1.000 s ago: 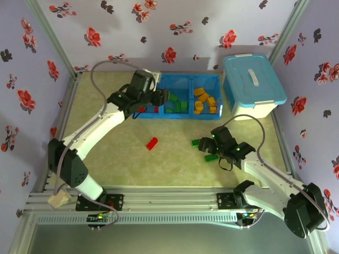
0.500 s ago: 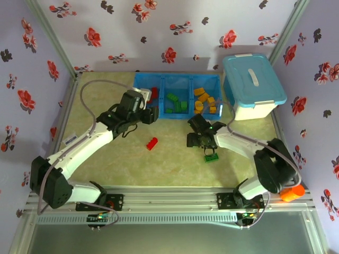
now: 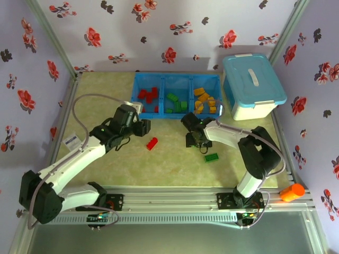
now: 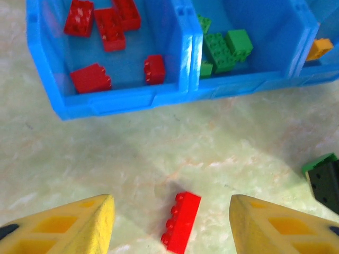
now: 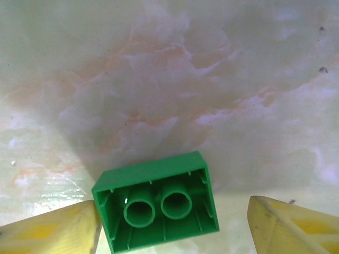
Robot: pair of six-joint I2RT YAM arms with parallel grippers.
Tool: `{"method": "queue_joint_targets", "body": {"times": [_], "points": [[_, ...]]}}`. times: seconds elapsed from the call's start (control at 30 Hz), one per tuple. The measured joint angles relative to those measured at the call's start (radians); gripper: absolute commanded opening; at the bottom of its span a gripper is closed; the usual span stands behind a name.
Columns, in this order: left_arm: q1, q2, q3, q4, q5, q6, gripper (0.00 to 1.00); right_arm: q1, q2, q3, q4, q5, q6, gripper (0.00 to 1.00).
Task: Sort the legos into containers by color
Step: Pick up the lego from the center of the table, then place the lego in the container.
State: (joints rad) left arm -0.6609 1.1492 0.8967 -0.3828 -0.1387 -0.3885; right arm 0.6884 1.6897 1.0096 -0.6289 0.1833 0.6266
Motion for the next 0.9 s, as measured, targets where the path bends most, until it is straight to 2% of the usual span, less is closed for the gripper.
{"method": "queue_joint_targets", "body": {"times": [0.1,0.17,0.4,0.7,0.9], "points": [[0.0,-0.045,-0.049,-0.006,-0.005,-0.016,0.59,0.0,0.022,0.009,0.002,0.0,0.0,0.68],[0.0,-0.08,-0.083,-0.011,-0.011,-0.029,0.59,0.003,0.038,0.017,0.003,0.0,-0.003,0.59],[0.0,-0.139,-0.163,-0.027,-0.018,-0.07,0.59,0.035,0.087,0.07,-0.005,-0.001,-0.011,0.42],[0.0,-0.144,-0.174,-0.036,-0.018,-0.087,0.59,0.081,0.095,0.211,-0.048,0.016,-0.025,0.41],[-0.013,-0.148,-0.201,-0.035,-0.019,-0.108,0.58,0.081,0.096,0.369,-0.106,0.036,-0.067,0.42]]}}
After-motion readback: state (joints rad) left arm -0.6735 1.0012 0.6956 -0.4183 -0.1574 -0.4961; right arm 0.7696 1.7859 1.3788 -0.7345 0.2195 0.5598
